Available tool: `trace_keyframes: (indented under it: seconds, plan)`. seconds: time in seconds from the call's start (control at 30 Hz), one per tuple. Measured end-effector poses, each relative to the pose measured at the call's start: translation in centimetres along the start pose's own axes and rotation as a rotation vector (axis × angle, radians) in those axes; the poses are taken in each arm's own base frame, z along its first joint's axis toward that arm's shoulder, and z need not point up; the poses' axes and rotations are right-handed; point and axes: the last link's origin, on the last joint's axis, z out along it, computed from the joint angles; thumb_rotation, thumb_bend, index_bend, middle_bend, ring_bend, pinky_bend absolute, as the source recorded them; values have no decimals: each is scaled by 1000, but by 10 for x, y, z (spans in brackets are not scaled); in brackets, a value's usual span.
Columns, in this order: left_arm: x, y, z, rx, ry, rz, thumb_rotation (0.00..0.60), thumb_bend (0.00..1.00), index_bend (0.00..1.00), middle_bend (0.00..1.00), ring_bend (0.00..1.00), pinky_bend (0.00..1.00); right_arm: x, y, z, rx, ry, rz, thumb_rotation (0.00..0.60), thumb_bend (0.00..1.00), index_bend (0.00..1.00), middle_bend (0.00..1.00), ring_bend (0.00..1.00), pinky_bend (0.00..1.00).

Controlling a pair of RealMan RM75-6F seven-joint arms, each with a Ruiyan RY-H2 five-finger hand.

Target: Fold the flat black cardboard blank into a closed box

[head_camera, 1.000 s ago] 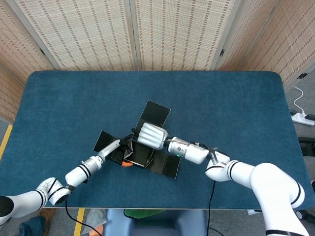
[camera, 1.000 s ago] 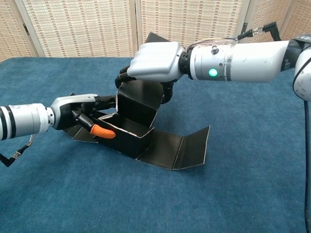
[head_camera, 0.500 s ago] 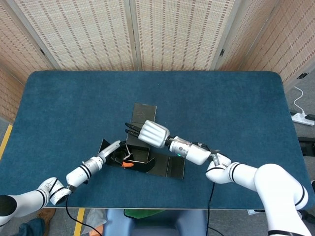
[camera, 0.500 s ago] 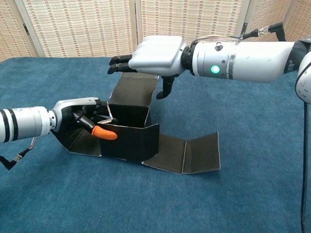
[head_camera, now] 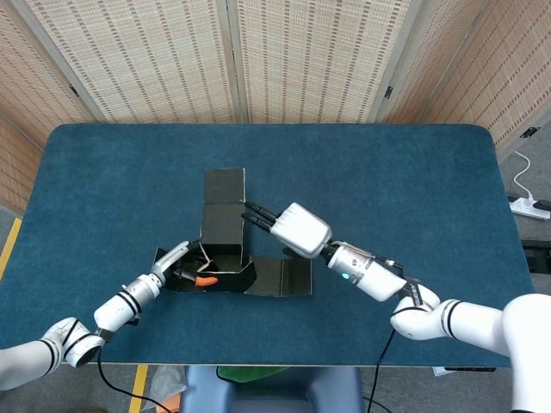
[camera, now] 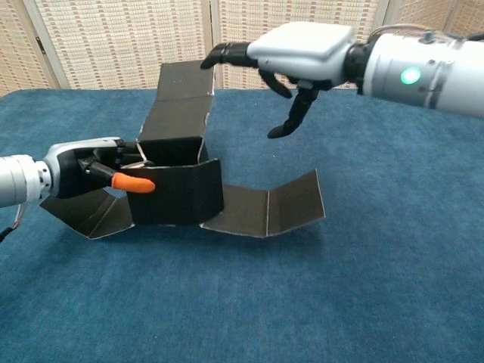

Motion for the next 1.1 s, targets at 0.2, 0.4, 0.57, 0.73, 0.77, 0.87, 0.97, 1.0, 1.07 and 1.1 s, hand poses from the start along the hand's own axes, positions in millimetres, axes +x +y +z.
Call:
trace_keyframes:
  seconds: [0.2,0.4,0.57,0.73,0.77,0.87,0.97,1.0,1.07,1.1]
  plan:
    - [22,9,-18,-37,35,-173,600,197,293,346,513,513,19,28,-49,-131,174,231,600,131,0,0,667,1000]
    - [40,21,-33,-93,46,-386,600,197,289,337,514,513,21,49,-94,-239,298,444,600,131,0,0,678,1000]
    - [48,35,-42,-145,17,-559,600,197,287,336,514,514,12,49,-99,-255,341,574,600,22,0,8,689,1000]
    - [49,52,-49,-185,-39,-636,600,197,284,336,514,514,4,34,-83,-244,398,639,600,0,0,44,704,1000]
    - [48,53,-49,-186,-42,-637,600,197,282,336,514,514,4,32,-80,-242,406,642,600,0,0,53,708,1000]
    - [45,58,-49,-191,-61,-651,600,197,280,336,514,513,4,22,-67,-229,433,656,600,0,0,90,723,1000]
    - [38,66,-49,-191,-88,-644,600,197,280,335,514,513,11,6,-42,-208,496,695,600,0,0,111,730,1000]
    - [37,67,-49,-191,-92,-634,600,198,280,335,514,513,15,2,-32,-204,519,696,600,0,0,115,731,1000]
    - [36,70,-49,-191,-97,-611,600,198,280,335,514,513,20,-5,-21,-200,540,684,600,0,0,123,733,1000]
    - [35,70,-49,-190,-99,-601,600,198,280,334,514,512,23,-9,-13,-197,552,679,600,0,0,126,734,1000]
